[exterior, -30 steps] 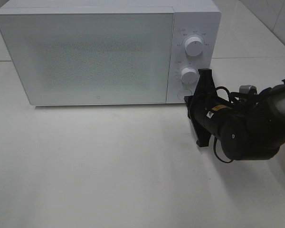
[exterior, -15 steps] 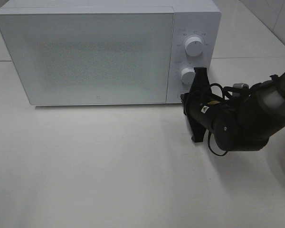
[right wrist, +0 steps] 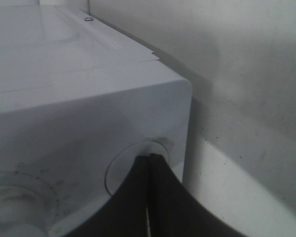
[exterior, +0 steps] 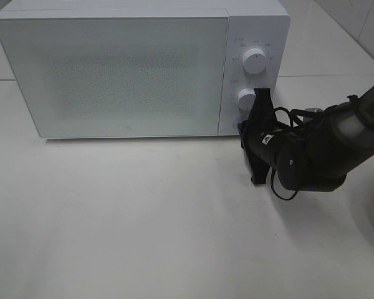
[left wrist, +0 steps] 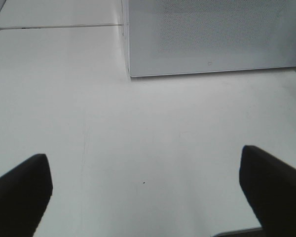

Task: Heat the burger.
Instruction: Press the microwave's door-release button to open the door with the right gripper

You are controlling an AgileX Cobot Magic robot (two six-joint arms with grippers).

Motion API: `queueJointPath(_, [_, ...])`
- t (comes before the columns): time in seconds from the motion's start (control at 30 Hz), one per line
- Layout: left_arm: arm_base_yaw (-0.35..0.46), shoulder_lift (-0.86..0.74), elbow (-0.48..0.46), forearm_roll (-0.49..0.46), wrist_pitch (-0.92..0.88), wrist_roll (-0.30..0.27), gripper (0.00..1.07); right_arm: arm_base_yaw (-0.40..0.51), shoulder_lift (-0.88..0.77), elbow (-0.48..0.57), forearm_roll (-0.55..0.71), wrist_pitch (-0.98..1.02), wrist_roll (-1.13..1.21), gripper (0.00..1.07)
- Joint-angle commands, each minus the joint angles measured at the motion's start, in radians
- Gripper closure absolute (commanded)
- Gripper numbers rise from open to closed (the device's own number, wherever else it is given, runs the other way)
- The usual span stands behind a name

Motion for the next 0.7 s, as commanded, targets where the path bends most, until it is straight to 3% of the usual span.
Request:
queueJointPath(0.03, [0.001,-0.023,0.003,-0.002,-0.010,-0.002,0.09,-0.002,-0.001,-0.017,0.020,-0.017,-0.022,1.07])
queueJointPath(0.7, [0.001,-0.023,0.003,-0.002,-0.010,-0.002,0.09,-0.002,0.025,-0.090,0.038,-0.185,-0.049,1.07])
